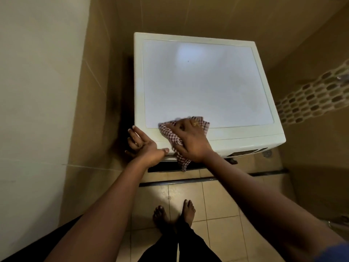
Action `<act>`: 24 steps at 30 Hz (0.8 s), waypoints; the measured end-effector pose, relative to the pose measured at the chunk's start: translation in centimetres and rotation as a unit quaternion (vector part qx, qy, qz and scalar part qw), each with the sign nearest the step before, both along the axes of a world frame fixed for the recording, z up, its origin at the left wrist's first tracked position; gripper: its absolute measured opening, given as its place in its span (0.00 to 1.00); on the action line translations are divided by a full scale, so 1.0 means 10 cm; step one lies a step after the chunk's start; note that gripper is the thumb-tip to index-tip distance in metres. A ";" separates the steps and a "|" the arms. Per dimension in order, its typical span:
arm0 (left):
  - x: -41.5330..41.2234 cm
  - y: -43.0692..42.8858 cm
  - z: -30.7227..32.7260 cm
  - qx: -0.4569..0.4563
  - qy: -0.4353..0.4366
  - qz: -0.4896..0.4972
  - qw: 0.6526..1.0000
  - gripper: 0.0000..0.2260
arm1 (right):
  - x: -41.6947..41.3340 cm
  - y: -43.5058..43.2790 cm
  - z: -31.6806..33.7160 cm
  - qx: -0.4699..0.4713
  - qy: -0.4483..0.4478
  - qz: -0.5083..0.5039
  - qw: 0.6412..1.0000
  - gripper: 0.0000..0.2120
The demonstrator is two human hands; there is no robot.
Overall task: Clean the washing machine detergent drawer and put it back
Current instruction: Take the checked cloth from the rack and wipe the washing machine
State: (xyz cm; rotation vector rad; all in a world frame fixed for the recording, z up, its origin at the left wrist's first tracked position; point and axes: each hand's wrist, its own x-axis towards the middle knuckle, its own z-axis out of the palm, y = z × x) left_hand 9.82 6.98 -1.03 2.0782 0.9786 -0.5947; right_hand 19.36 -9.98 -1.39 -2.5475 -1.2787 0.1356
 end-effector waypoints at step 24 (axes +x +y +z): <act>-0.10 0.03 0.07 -0.158 -0.205 0.284 0.923 0.42 | -0.31 0.98 -0.04 -0.034 0.025 -0.048 0.998 0.33</act>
